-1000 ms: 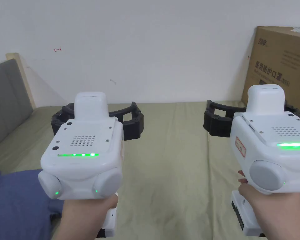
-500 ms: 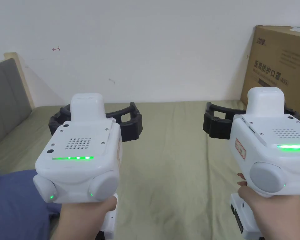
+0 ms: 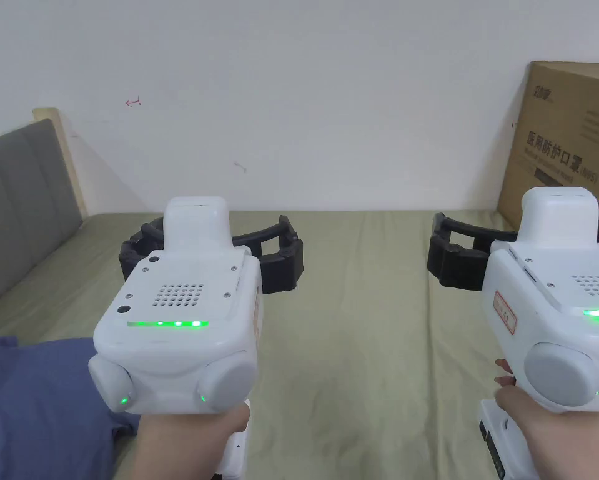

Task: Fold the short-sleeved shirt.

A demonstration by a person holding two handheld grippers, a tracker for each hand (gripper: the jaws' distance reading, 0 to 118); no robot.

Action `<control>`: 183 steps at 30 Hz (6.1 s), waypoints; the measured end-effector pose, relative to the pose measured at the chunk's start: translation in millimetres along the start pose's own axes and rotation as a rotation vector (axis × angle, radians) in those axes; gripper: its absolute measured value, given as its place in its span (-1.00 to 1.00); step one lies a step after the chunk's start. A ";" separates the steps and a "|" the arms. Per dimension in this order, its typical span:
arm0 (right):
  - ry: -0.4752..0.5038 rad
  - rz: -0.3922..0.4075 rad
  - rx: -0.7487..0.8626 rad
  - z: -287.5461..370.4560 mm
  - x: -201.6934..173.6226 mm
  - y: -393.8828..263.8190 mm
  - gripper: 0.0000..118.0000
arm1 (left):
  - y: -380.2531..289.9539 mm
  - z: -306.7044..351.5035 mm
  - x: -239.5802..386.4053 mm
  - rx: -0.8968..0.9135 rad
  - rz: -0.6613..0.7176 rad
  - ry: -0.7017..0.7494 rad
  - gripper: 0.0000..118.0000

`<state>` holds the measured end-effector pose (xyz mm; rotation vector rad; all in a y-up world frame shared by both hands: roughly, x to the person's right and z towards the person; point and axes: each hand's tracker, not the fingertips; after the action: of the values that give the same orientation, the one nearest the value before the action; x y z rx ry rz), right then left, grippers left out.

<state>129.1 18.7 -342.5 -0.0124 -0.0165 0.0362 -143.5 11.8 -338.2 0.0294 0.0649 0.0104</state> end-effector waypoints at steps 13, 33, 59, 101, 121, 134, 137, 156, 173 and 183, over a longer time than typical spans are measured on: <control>0.036 -0.025 0.007 2.6 3.5 2.4 1.00 | -1.4 1.5 -2.1 -0.004 0.017 0.007 0.99; 0.021 0.014 0.017 -2.8 -8.7 3.6 1.00 | 1.0 -1.7 0.9 0.011 -0.015 0.008 0.99; 0.004 0.005 0.015 -2.6 -3.8 1.5 1.00 | 3.4 -1.6 1.9 0.018 -0.024 0.016 0.99; 0.050 -0.041 -0.114 -21.4 -42.3 -25.5 -1.00 | -17.3 9.8 -99.6 -0.204 0.047 0.114 -1.00; 0.581 0.057 -0.335 -40.4 -239.5 -58.9 -1.00 | -131.1 5.9 -356.1 -0.934 0.285 0.209 -1.00; 0.518 0.121 -0.498 -80.0 -209.8 -111.9 -1.00 | -272.8 -95.3 -392.4 -1.281 0.235 0.303 0.88; 0.505 0.116 -0.533 -86.2 -207.7 -122.3 -1.00 | -284.7 -91.5 -382.5 -1.206 0.148 0.333 0.99; 0.481 0.095 -0.433 -53.6 -160.2 -83.8 -1.00 | -41.3 -22.0 -344.1 -0.707 -0.015 0.157 -1.00; 0.144 -0.031 -0.211 22.9 32.1 -6.6 -1.00 | 150.4 -58.1 -44.6 -0.463 -0.182 -0.524 -1.00; 0.027 -0.093 -0.311 27.6 97.0 -46.5 -1.00 | -71.2 -150.3 135.8 -1.033 -0.156 -0.706 -1.00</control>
<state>227.2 -23.9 -312.8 -0.3230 0.0040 -0.0598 -17.1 -53.4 -499.0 -1.0018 -0.6483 -0.1231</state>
